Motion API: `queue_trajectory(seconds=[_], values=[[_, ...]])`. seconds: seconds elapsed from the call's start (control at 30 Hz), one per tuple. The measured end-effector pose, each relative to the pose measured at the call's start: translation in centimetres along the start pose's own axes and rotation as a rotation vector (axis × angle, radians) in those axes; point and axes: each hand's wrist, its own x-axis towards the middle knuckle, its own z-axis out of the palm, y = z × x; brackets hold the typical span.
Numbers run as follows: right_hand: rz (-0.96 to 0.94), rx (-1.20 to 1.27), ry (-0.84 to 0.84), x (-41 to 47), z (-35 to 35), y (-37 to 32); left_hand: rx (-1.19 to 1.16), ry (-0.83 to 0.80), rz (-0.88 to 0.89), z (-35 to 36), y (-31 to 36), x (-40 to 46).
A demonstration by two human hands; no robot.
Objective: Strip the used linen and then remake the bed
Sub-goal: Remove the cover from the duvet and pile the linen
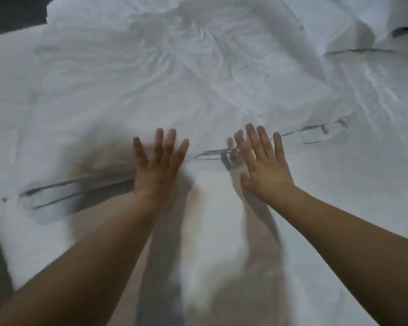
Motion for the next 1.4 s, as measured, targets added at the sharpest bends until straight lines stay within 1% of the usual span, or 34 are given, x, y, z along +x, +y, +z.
queue_trajectory(seconds=[0.07, 0.17, 0.2, 0.27, 0.43, 0.53, 0.63, 0.7, 0.8, 0.87, 0.93, 1.0, 1.07, 1.1, 1.2, 1.27, 1.33, 1.4], values=[[-0.114, 0.011, 0.064, 4.1, 3.8, 0.7, 0.114, -0.024, -0.064, 2.3, -0.6, 2.9], [-0.195, 0.039, 0.015, 9.0, 6.5, 1.4, 0.1, 0.014, -0.111, 3.9, -0.9, 5.8], [-0.228, 0.052, 0.018, 10.3, 7.0, 1.6, 0.088, 0.002, -0.136, 4.3, -0.9, 6.6], [-0.288, 0.095, 0.078, 12.5, 8.0, 2.4, 0.07, -0.021, -0.164, 5.1, -0.8, 7.8], [-0.31, 0.246, 0.274, 14.7, 10.7, 2.1, -0.033, 0.049, -0.169, 7.2, -0.9, 8.9], [-0.308, 0.332, 0.382, 15.5, 12.9, 1.4, -0.14, 0.132, -0.156, 8.9, -1.9, 9.5], [-0.312, 0.365, 0.472, 15.8, 14.6, 0.9, -0.238, 0.309, -0.154, 10.1, -1.9, 10.1], [-0.324, 0.386, 0.523, 16.0, 15.5, 0.8, -0.257, 0.362, -0.15, 10.5, -1.8, 10.3], [-0.354, 0.436, 0.539, 16.1, 16.2, 0.7, -0.263, 0.341, -0.14, 10.7, -2.2, 10.3], [-0.371, 0.431, 0.537, 16.0, 16.7, 0.6, -0.274, 0.296, -0.135, 10.5, -2.1, 10.5], [-0.377, 0.423, 0.553, 16.1, 17.2, 0.5, -0.296, 0.264, -0.163, 10.1, -2.2, 10.7], [-0.377, 0.425, 0.584, 16.3, 17.6, 0.3, -0.31, 0.303, -0.187, 9.6, -2.2, 11.0], [-0.368, 0.422, 0.62, 16.3, 18.3, 0.1, -0.274, 0.361, -0.204, 9.6, -2.0, 11.1], [-0.363, 0.423, 0.635, 16.3, 18.6, 0.1, -0.236, 0.357, -0.229, 9.6, -1.6, 11.4], [-0.366, 0.45, 0.629, 16.6, 18.7, 0.2, -0.02, 0.211, -0.374, 9.6, -0.3, 12.4], [-0.346, 0.413, 0.622, 16.7, 17.9, 0.5, 0.026, 0.134, -0.427, 9.2, 0.3, 13.0], [-0.282, 0.277, 0.578, 17.0, 16.4, 0.5, 0.085, 0.097, -0.482, 7.1, 0.8, 12.8], [-0.251, 0.193, 0.485, 16.3, 13.8, 0.2, 0.022, -0.002, -0.503, 4.3, 1.5, 11.4]])
